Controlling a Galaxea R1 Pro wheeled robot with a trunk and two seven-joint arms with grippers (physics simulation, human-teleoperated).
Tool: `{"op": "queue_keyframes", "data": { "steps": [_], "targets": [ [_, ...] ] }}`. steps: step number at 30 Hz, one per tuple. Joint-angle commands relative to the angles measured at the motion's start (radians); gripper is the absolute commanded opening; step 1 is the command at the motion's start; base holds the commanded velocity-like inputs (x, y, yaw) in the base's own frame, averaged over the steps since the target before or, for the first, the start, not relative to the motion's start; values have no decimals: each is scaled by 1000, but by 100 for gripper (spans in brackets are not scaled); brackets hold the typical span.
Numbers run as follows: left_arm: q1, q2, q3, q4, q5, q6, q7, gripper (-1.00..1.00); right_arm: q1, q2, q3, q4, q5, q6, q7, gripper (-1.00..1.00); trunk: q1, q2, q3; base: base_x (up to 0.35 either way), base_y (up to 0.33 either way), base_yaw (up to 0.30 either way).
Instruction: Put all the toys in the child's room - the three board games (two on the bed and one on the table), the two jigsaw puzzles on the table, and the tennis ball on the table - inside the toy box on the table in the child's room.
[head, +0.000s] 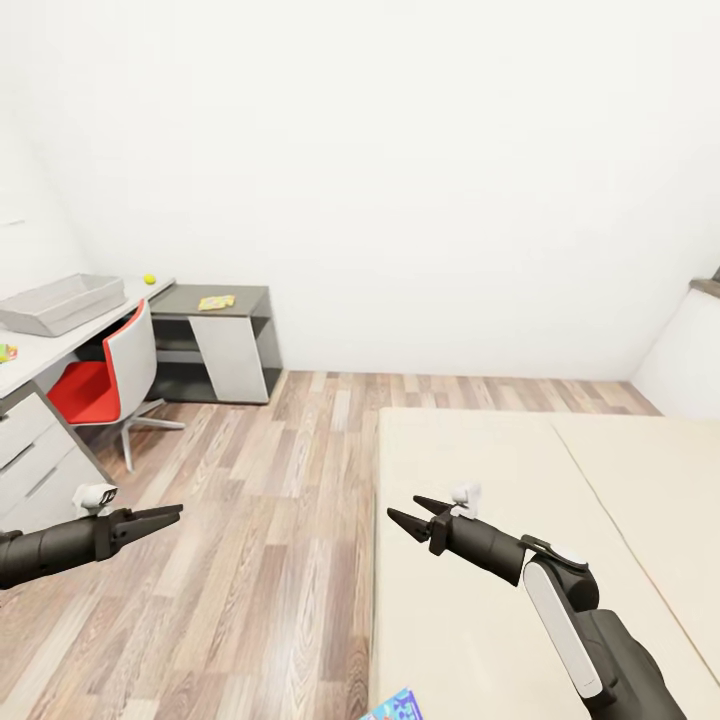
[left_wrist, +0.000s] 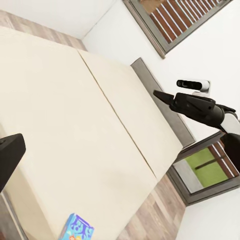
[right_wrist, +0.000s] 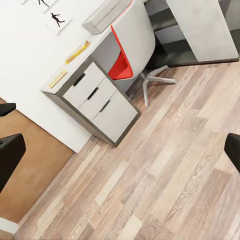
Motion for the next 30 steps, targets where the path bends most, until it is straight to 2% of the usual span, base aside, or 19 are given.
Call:
{"op": "queue_keyframes", "data": {
  "steps": [1,9,21,30],
  "targets": [
    [-1,0,0,0,-1,11,-4,100,-1,-1,1,0,-9,8,-2,100,1,-2,0,0,0,70],
    [-1,0,0,0,-2,11,-4,100,-1,-1,0,1,-9,8,-2,100,1,-2,11,0,0,67],
    [-1,0,0,0,-1,11,-4,100,-1,-2,-1,3,-14,8,-2,100,1,-2,14,0,0,13],
    [-1,0,0,0,-1,11,-4,100,-1,-2,-1,2,-16,9,-2,100,1,-2,18,0,0,-84]
  ]
}}
